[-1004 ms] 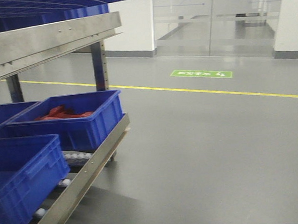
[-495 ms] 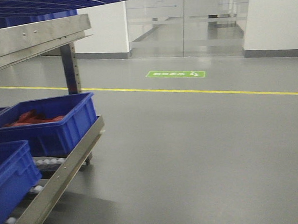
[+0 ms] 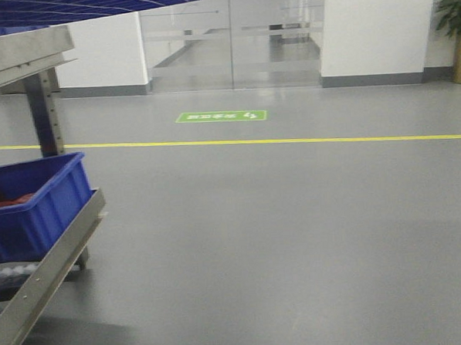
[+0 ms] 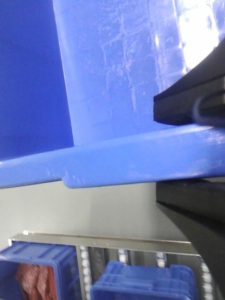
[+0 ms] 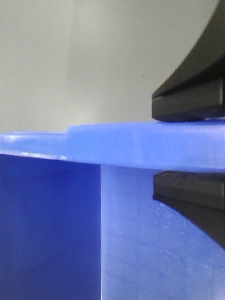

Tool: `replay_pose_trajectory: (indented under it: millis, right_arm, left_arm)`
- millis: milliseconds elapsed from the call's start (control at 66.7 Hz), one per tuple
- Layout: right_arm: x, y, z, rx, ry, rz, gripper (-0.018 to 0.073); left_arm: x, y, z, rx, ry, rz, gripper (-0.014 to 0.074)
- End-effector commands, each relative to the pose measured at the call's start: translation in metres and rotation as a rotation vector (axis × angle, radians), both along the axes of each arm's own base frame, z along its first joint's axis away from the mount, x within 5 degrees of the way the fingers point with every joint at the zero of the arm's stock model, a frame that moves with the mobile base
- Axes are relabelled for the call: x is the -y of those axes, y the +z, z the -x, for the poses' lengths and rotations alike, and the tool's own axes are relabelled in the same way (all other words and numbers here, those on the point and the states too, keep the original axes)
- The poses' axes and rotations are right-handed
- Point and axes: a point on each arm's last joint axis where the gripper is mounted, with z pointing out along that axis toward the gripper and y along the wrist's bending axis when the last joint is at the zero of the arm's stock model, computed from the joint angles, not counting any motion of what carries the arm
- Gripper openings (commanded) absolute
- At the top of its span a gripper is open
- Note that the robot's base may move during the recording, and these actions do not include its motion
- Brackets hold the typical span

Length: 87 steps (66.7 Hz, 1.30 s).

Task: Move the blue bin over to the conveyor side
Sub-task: 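Hold the blue bin with both grippers while driving across the floor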

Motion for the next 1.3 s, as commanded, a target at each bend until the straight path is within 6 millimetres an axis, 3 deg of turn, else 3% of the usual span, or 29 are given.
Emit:
replay_pose_trajectory:
  millis: [0, 1289]
  right_arm:
    - [-0.0008, 0.0195, 0.0010, 0.182, 0.032, -0.041, -0.0078]
    - [-0.0008, 0.0195, 0.0010, 0.182, 0.032, -0.041, -0.0078]
  left_arm:
    - [0.0073, 0.0158, 0.0056, 0.112, -0.055, 0.055, -0.0016]
    - [0.0073, 0.0158, 0.0056, 0.112, -0.055, 0.055, -0.0016]
